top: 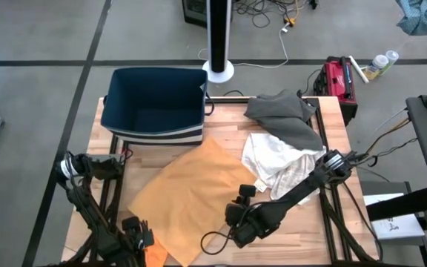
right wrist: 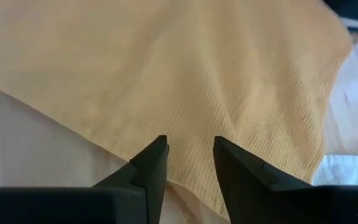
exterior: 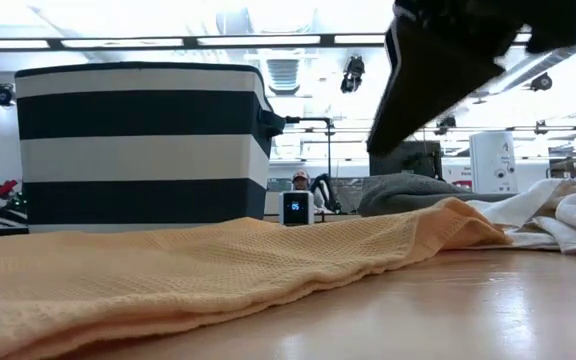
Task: Fold towel
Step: Fold the yellow kitchen towel
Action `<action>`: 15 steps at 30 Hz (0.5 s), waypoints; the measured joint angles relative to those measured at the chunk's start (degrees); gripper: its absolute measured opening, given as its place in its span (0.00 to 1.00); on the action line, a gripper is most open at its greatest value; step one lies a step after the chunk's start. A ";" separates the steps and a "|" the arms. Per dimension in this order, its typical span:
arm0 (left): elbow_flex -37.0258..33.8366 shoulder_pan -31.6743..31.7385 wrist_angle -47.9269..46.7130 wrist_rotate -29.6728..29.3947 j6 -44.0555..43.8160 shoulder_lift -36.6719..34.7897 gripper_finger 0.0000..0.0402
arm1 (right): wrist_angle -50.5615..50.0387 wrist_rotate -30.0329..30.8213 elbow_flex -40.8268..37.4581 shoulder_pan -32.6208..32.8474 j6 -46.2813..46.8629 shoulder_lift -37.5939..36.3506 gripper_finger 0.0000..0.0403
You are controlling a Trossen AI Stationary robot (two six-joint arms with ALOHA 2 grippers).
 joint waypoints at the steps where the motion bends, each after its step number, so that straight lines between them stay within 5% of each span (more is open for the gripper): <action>1: 0.03 -0.14 0.54 0.06 1.25 -0.05 0.45 | 0.16 0.13 0.52 0.12 -0.80 -0.02 0.29; 6: 1.56 -0.58 1.14 3.66 4.35 -1.12 0.06 | 0.33 2.84 2.95 0.99 -3.72 -0.04 0.25; 10: 3.48 -1.52 0.28 3.40 4.43 -4.77 0.07 | 2.73 3.34 3.76 1.51 -5.10 -0.07 0.22; 15: 5.56 -2.31 -0.95 -10.40 7.19 -10.61 0.03 | 18.14 4.12 2.98 2.32 -13.52 0.84 0.18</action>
